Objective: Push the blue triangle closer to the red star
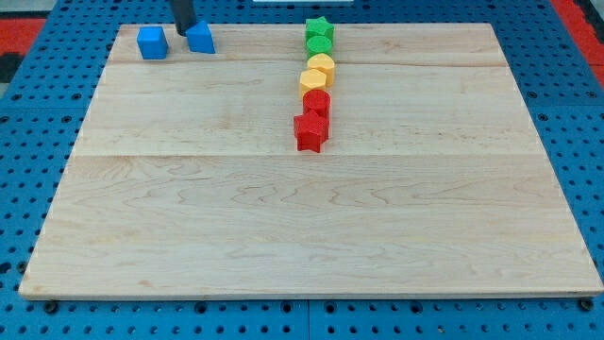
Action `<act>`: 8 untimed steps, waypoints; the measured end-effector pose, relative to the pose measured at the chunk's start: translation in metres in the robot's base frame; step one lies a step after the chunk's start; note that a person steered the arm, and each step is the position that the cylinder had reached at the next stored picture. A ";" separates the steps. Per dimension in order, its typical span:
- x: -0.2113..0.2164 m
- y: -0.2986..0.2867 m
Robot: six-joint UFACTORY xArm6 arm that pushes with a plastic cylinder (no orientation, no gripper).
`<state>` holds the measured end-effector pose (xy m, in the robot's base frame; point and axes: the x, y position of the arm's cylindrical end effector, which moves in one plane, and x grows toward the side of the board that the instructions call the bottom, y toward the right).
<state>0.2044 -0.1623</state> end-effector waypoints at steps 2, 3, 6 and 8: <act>0.002 0.032; 0.058 0.036; 0.122 0.042; 0.138 0.003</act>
<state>0.3424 -0.1593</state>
